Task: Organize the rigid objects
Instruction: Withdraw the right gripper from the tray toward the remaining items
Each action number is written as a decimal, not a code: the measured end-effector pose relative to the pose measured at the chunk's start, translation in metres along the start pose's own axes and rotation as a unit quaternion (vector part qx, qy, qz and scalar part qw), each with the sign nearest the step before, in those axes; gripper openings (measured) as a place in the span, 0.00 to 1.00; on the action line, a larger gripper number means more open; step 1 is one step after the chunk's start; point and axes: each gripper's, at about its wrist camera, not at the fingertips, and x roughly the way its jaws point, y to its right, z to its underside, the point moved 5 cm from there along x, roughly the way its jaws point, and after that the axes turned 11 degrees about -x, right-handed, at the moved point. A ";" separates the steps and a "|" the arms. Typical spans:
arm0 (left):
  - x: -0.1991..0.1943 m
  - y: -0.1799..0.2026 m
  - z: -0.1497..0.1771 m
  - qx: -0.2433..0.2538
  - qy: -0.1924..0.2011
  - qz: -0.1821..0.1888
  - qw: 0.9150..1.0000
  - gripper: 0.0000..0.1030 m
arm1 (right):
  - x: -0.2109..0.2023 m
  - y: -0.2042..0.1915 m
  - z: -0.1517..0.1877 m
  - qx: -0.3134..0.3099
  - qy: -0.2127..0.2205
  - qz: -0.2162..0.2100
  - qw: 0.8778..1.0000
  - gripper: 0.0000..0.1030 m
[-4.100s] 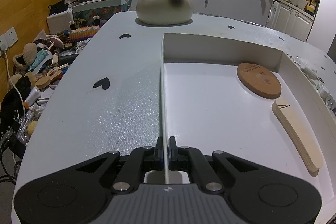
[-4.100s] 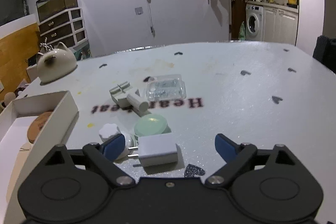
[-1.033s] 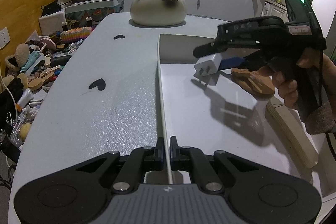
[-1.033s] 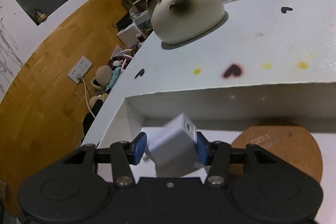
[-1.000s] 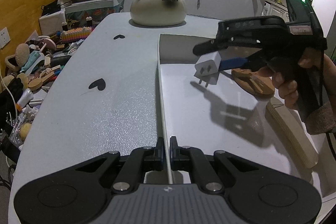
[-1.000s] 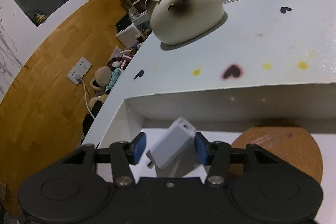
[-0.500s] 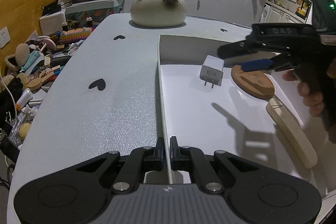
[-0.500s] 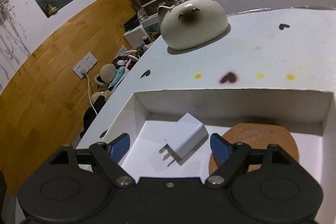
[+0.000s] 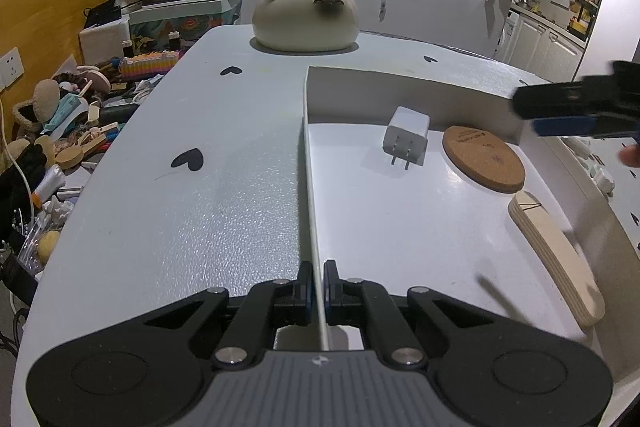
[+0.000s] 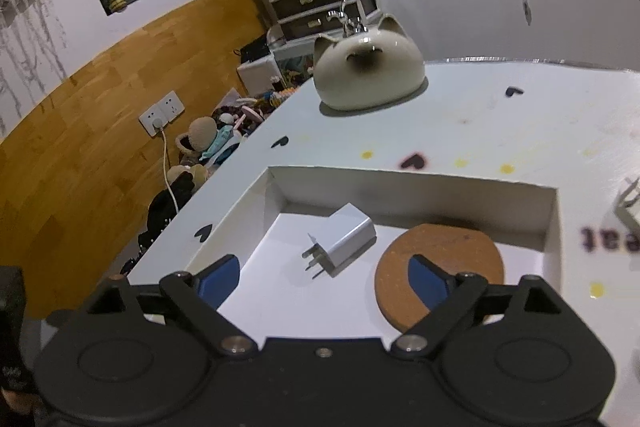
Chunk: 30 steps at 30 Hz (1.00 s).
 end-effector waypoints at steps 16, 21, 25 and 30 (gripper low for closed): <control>0.000 0.000 0.002 -0.001 0.009 -0.001 1.000 0.04 | -0.075 0.009 0.023 -0.033 0.062 0.057 0.996 0.99; -0.001 0.001 0.002 0.002 0.010 -0.005 1.000 0.04 | -0.096 0.015 0.031 -0.056 0.077 0.079 0.992 1.00; -0.001 0.002 0.002 0.006 0.010 -0.009 1.000 0.04 | -0.112 0.027 0.039 -0.062 0.085 0.094 0.990 1.00; -0.001 0.002 0.004 0.008 0.016 -0.012 1.000 0.04 | -0.126 0.053 0.051 -0.055 0.074 0.126 0.988 1.00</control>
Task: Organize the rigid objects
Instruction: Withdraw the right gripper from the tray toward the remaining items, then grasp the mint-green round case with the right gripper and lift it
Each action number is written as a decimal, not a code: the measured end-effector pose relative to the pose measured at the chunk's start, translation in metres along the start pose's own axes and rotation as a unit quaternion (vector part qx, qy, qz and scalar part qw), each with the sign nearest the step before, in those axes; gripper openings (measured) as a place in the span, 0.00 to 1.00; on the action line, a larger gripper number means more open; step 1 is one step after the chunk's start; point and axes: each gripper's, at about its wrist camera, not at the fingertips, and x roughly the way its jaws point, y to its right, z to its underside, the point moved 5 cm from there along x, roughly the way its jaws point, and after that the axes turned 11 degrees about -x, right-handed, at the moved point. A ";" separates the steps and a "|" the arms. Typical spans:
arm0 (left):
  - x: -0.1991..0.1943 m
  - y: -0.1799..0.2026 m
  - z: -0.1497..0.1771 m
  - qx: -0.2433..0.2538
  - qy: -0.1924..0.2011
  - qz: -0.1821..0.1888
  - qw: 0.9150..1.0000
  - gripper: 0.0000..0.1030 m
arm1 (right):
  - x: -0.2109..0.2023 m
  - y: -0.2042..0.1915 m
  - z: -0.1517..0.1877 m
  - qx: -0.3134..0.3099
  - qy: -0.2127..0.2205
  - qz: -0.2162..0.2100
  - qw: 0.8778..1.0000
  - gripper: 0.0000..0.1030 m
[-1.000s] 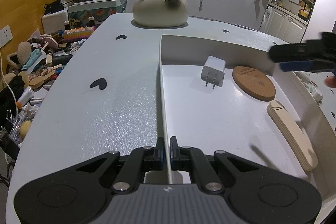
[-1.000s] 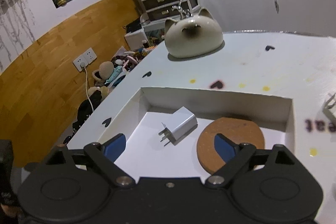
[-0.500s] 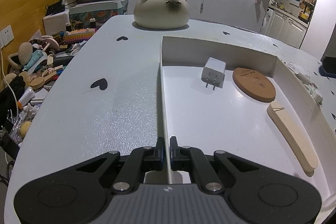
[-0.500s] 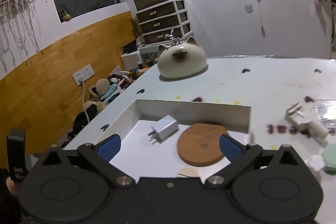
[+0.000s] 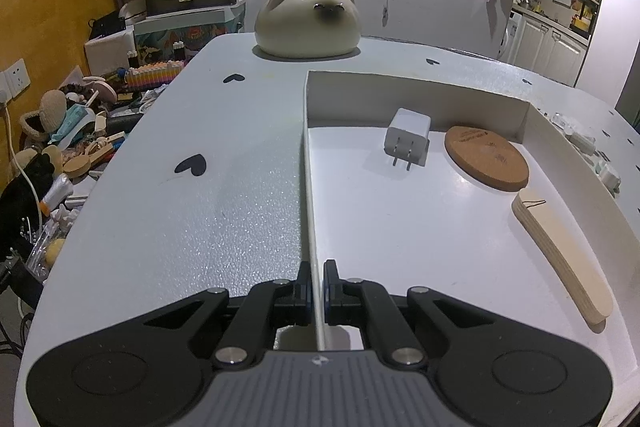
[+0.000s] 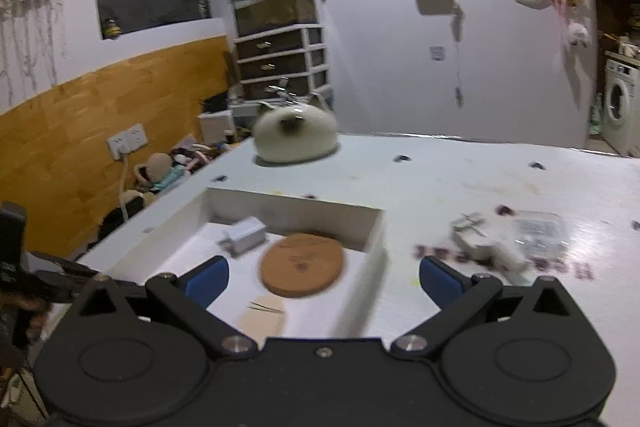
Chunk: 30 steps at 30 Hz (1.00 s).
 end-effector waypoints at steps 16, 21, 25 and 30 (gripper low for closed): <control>0.000 0.003 0.000 0.001 0.001 -0.001 1.000 0.04 | -0.009 0.107 0.059 0.079 -0.030 0.168 0.982 1.00; -0.001 0.001 0.001 -0.005 0.002 0.002 1.000 0.04 | 0.001 0.119 0.066 0.079 -0.037 0.195 0.977 1.00; -0.001 0.000 0.002 -0.007 0.003 0.002 1.000 0.04 | 0.009 0.122 0.069 0.083 -0.042 0.198 0.976 1.00; 0.000 -0.001 0.002 -0.004 0.002 0.001 1.000 0.04 | 0.017 0.120 0.068 0.071 -0.046 0.205 0.975 1.00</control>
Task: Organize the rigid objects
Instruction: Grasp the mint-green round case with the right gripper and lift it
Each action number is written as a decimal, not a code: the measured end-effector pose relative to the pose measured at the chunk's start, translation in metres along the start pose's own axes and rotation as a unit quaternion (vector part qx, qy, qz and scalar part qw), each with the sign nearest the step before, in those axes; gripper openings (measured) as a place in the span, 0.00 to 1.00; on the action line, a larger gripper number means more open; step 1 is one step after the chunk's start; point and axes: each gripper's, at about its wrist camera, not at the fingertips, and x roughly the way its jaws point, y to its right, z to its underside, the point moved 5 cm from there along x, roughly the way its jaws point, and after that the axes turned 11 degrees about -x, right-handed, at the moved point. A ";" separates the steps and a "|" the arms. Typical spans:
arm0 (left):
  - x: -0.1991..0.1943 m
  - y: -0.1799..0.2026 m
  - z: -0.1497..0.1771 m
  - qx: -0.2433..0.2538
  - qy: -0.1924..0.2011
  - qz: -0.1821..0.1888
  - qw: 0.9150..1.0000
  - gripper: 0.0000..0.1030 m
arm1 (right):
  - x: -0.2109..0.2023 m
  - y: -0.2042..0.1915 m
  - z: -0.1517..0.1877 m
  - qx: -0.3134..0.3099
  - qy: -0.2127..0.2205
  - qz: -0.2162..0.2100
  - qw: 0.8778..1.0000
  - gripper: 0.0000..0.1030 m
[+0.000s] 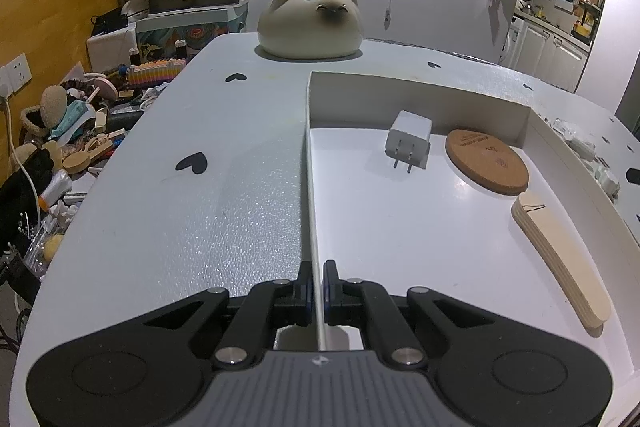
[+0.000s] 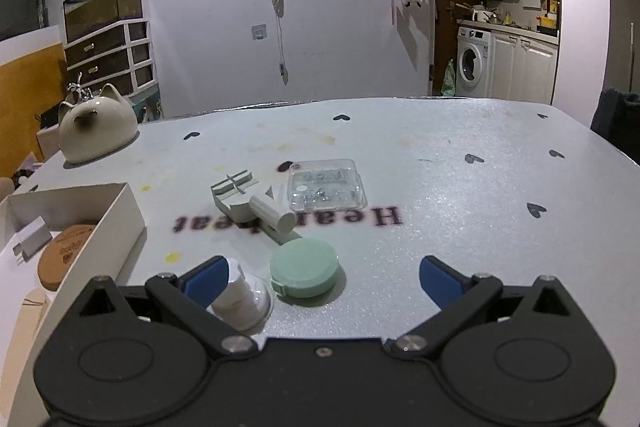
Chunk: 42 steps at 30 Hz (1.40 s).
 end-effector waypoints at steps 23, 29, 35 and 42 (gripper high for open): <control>-0.001 -0.001 0.000 -0.008 0.003 0.006 1.000 0.04 | 0.022 -0.013 -0.004 0.013 0.009 -0.052 0.999 0.71; -0.001 -0.001 0.001 -0.006 0.003 0.005 1.000 0.04 | 0.024 -0.007 -0.002 0.031 0.012 -0.060 0.998 0.69; -0.001 -0.001 0.001 -0.006 0.003 0.005 1.000 0.04 | 0.035 0.010 0.007 0.065 -0.011 -0.060 0.996 0.54; -0.001 -0.001 0.000 -0.007 0.003 0.006 1.000 0.04 | 0.045 -0.001 0.009 0.015 -0.015 -0.059 0.998 0.51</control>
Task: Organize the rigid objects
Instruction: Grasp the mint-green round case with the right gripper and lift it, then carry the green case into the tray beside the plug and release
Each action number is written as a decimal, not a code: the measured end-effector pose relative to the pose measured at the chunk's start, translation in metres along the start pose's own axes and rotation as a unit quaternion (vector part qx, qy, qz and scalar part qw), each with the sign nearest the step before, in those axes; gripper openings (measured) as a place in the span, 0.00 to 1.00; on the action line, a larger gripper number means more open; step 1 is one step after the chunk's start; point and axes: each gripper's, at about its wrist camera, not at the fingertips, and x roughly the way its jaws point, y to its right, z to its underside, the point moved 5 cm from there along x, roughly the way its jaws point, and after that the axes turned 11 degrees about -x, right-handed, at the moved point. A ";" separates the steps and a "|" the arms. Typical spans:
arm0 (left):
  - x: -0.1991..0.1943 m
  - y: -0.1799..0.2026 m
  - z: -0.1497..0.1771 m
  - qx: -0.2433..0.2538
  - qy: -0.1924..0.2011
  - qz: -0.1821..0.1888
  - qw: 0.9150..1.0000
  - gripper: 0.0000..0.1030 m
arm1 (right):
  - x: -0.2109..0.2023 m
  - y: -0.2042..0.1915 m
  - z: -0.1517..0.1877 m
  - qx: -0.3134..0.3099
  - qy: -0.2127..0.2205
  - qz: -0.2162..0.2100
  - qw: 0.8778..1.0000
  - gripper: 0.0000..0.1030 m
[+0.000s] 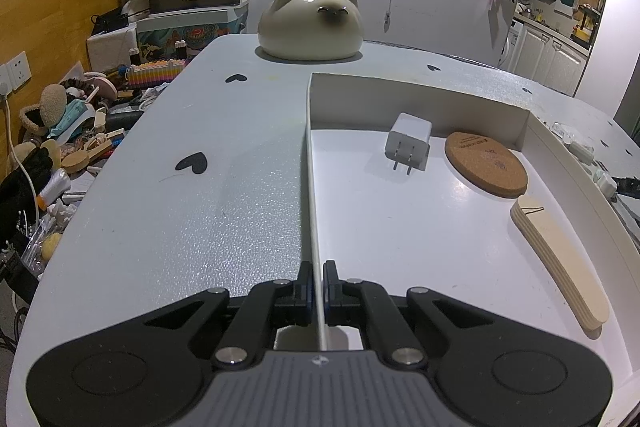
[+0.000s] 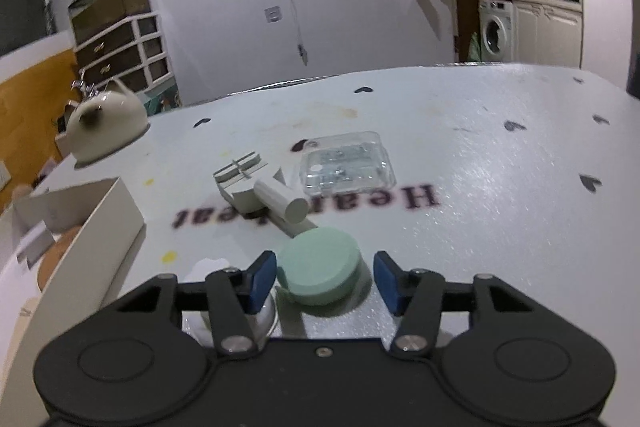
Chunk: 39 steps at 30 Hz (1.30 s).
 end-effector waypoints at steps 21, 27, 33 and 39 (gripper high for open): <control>0.000 -0.001 0.000 0.000 0.000 0.000 1.000 0.04 | -0.048 0.002 -0.012 0.012 0.058 -0.009 0.998 0.48; 0.001 0.000 -0.001 0.004 -0.002 -0.003 1.000 0.04 | -0.064 -0.019 -0.025 0.007 0.079 -0.047 0.996 0.48; 0.001 -0.001 -0.001 0.006 -0.004 -0.001 1.000 0.04 | -0.070 -0.059 -0.040 -0.025 0.082 -0.098 0.991 0.48; 0.002 0.002 -0.003 0.019 -0.009 -0.006 1.000 0.04 | -0.070 -0.103 -0.051 -0.064 0.081 -0.136 0.985 0.49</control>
